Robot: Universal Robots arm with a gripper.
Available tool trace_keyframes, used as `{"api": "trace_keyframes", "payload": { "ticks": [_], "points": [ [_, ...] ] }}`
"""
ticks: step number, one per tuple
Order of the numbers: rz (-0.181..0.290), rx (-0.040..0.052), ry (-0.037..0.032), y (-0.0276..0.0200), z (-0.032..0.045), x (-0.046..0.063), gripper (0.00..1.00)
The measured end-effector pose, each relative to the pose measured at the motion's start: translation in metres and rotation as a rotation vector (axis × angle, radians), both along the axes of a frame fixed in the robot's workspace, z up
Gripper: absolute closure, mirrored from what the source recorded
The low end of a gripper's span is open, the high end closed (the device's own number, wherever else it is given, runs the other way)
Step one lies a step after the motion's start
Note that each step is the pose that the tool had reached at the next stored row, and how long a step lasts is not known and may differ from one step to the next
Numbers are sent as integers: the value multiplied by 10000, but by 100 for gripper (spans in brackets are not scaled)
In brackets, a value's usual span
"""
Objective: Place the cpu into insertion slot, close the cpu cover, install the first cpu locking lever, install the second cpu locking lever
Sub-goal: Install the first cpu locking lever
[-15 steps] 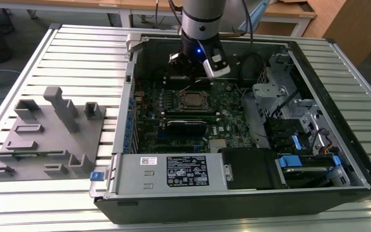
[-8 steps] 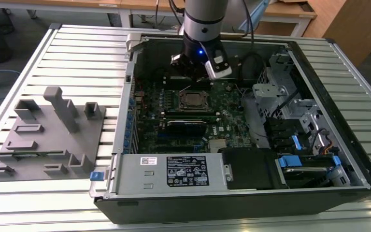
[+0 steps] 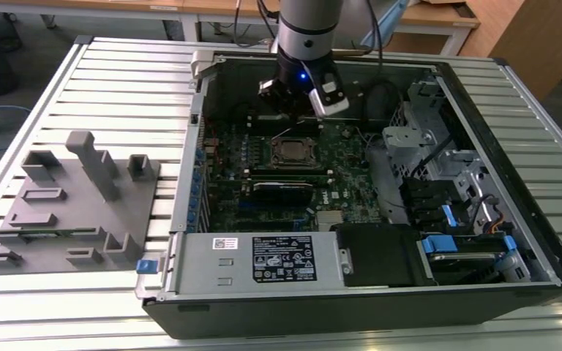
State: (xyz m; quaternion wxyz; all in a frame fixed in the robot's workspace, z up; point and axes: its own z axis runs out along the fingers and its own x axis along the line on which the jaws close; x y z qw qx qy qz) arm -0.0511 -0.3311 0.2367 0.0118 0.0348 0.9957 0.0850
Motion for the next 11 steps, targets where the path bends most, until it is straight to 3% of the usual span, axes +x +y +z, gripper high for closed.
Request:
{"api": "trace_keyframes", "payload": {
  "ticks": [7, 11],
  "points": [
    [-25, 1, -1, 110, -58, 0, 89],
    [-25, -31, -1, 125, -71, 0, 89]
  ]
}}
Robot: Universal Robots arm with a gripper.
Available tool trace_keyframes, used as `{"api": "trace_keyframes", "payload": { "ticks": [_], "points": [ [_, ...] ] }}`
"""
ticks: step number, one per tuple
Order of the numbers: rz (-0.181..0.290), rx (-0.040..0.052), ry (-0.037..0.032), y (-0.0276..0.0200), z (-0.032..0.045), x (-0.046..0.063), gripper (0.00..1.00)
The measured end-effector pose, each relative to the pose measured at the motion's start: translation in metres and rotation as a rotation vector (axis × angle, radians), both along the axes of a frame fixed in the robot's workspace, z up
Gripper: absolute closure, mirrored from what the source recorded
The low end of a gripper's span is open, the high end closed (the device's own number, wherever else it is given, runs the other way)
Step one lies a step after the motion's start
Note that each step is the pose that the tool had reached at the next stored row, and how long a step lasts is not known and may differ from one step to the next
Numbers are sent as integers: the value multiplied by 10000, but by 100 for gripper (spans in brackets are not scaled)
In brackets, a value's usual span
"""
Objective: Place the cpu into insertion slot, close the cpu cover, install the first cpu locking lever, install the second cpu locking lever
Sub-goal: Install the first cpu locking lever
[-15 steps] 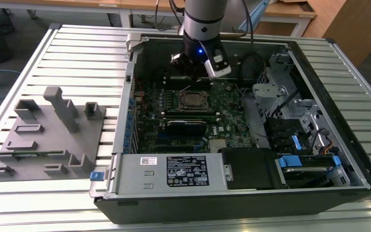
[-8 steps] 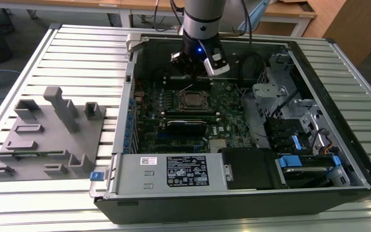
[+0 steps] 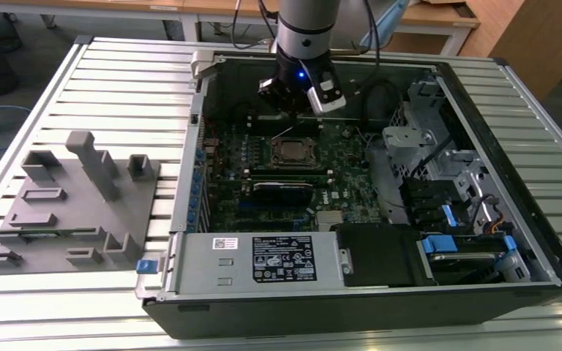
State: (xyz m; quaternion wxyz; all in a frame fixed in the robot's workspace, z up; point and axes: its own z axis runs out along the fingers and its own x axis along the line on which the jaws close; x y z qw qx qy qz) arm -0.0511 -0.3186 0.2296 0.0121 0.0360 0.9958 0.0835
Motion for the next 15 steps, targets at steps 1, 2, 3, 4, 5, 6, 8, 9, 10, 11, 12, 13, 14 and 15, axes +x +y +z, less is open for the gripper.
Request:
{"api": "trace_keyframes", "payload": {
  "ticks": [1, 2, 3, 4, 5, 6, 8, 9, 10, 11, 12, 13, 14, 15],
  "points": [
    [-2, -10, 1, 0, 0, -2, 89],
    [-2, -21, 1, 0, 0, -2, 89],
    [-1, -25, 1, 1, -4, -2, 89],
    [-1, -27, 1, 0, -11, -2, 89],
    [-1, -28, 1, 0, -23, -2, 89],
    [-2, -28, 1, 0, -34, -2, 89],
    [-2, -29, 1, 1, -38, -2, 89],
    [-1, -29, 2, 1, -38, -2, 89],
    [-2, -30, 2, 1, -38, -2, 89],
    [-2, -29, 2, 1, -38, -2, 89],
    [-2, -29, 1, 1, -39, -2, 89],
    [-4, -30, -1, 6, -41, -2, 89],
    [-3, -33, 0, 12, -41, -1, 89],
    [-3, -36, 0, 17, -41, 0, 89]
  ]
}}
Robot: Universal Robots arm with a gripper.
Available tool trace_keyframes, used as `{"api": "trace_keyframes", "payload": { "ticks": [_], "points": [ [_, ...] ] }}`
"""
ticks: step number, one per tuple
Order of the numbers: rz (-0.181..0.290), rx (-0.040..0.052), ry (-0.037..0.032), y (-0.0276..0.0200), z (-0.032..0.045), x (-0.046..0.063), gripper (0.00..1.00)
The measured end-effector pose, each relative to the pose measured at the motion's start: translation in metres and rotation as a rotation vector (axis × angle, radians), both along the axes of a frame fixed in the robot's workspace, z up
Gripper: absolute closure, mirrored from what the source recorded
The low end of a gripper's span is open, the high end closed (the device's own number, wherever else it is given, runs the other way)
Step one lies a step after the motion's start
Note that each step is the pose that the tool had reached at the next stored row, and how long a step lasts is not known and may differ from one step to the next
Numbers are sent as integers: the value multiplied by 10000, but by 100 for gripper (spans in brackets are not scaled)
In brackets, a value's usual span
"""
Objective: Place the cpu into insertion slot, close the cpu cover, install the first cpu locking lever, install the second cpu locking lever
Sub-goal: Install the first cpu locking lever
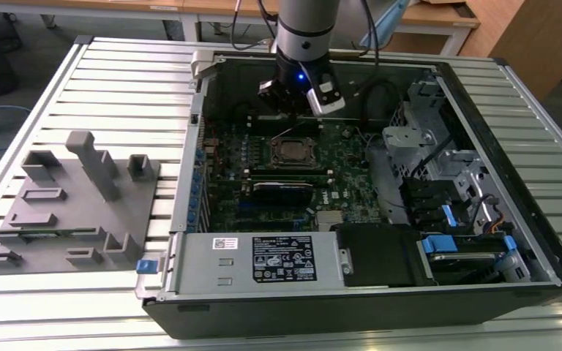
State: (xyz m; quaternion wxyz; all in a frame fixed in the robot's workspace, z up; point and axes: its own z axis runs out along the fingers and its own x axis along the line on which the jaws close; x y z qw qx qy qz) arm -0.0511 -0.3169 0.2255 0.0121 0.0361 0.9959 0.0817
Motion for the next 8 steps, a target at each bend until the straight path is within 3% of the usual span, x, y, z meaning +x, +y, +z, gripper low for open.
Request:
{"api": "trace_keyframes", "payload": {
  "ticks": [8],
  "points": [
    [0, -23, 0, 6, -25, 7, 89]
  ]
}}
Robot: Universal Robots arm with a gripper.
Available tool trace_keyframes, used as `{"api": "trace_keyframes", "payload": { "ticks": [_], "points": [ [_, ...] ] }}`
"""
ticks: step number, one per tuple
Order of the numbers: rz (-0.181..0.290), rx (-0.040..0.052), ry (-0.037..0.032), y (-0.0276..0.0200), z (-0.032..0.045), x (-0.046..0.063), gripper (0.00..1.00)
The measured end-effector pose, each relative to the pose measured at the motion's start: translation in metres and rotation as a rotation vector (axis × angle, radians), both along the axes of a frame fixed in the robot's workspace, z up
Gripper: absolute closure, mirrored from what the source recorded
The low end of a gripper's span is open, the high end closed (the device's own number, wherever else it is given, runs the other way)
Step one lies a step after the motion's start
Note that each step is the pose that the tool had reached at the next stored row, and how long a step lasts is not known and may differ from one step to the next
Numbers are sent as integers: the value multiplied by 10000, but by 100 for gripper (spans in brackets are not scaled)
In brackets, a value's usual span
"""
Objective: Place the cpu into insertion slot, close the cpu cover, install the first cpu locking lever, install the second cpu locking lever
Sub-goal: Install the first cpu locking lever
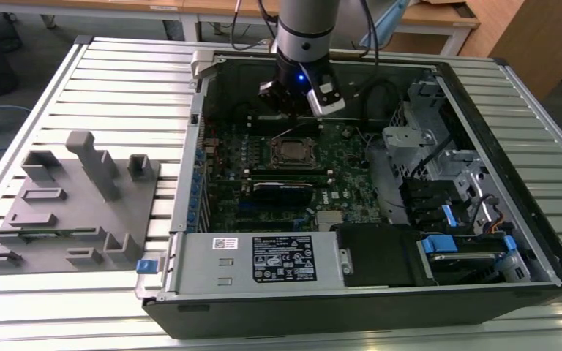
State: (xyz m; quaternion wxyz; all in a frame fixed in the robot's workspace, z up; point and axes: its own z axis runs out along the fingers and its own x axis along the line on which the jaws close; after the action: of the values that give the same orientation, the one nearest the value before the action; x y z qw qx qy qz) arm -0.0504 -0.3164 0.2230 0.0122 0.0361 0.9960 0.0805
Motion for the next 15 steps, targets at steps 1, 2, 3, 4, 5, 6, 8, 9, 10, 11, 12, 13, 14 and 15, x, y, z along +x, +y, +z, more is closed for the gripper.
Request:
{"api": "trace_keyframes", "payload": {
  "ticks": [1, 2, 3, 4, 5, 6, 8, 9, 10, 11, 12, 13, 14, 15],
  "points": [
    [0, -7, 1, 0, -1, 2, 89],
    [0, -7, 1, 0, -1, 2, 89],
    [0, -8, 1, 0, -1, 2, 89],
    [1, -7, 1, 0, -2, 3, 89],
    [0, -6, 0, 0, -2, 3, 89],
    [-1, -7, -16, 0, -3, 3, 89],
    [2, -4, -111, 0, -10, 3, 89],
    [2, -6, -184, 0, -13, 3, 89],
    [3, -8, -267, 0, -16, 3, 89],
    [3, -10, -331, 0, -18, 3, 89],
    [4, -9, -390, 0, -19, 3, 89],
    [7, -10, -454, 0, -20, 3, 89],
    [9, -8, -509, 0, -22, 3, 89],
    [10, -6, -550, 1, -25, 2, 89]
  ]
}}
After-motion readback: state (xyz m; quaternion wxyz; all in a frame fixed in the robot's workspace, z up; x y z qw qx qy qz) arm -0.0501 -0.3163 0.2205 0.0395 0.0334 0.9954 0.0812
